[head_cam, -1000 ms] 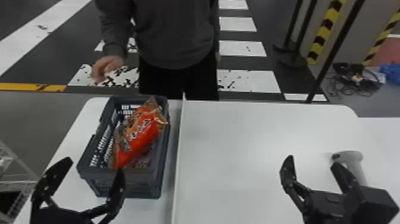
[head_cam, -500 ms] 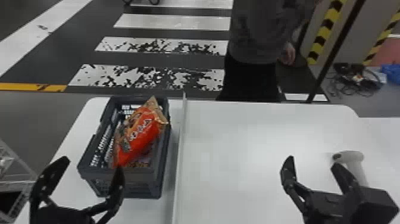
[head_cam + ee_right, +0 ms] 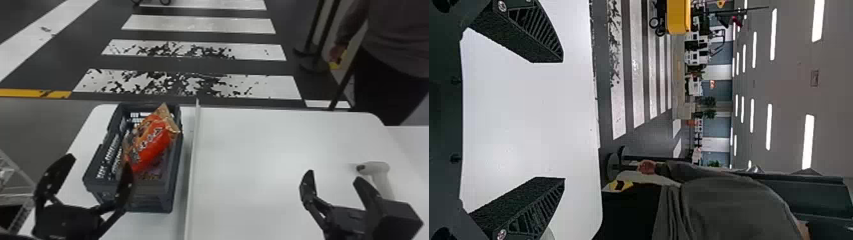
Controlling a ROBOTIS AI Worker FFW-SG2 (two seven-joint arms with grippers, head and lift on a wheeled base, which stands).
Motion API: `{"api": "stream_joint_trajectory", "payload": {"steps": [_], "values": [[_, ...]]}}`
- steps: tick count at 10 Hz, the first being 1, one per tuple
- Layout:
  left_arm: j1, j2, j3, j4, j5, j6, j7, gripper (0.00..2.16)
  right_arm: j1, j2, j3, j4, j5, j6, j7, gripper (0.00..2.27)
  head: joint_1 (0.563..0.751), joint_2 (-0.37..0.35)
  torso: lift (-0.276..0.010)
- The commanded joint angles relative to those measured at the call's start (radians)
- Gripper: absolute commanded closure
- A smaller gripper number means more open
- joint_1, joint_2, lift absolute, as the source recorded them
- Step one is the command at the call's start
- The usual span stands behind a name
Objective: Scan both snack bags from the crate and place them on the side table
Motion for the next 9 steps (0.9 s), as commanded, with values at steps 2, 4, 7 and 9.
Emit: {"api": "stream_joint_trajectory", "payload": {"steps": [2, 4, 7, 9], "values": [[-0.105, -0.001, 0.011, -0.012, 0.01, 0.17, -0.047, 0.01, -0.001, 0.0, 0.0, 0.0, 0.003, 0.017, 0.0, 0.08, 0.695, 0.002, -0.098], [-0.213, -0.001, 0.01, 0.0, 0.027, 0.318, -0.075, 0.01, -0.004, 0.0, 0.0, 0.005, 0.006, 0.017, 0.0, 0.08, 0.695, 0.001, -0.098], [-0.406, -0.001, 0.011, 0.069, 0.045, 0.594, -0.158, 0.01, -0.004, 0.0, 0.015, 0.017, 0.026, -0.029, -0.001, 0.08, 0.695, 0.0, -0.098], [-0.484, -0.003, 0.003, 0.107, 0.041, 0.716, -0.156, 0.02, -0.005, 0.0, 0.026, 0.02, 0.042, -0.032, -0.001, 0.08, 0.695, 0.015, -0.098]]}}
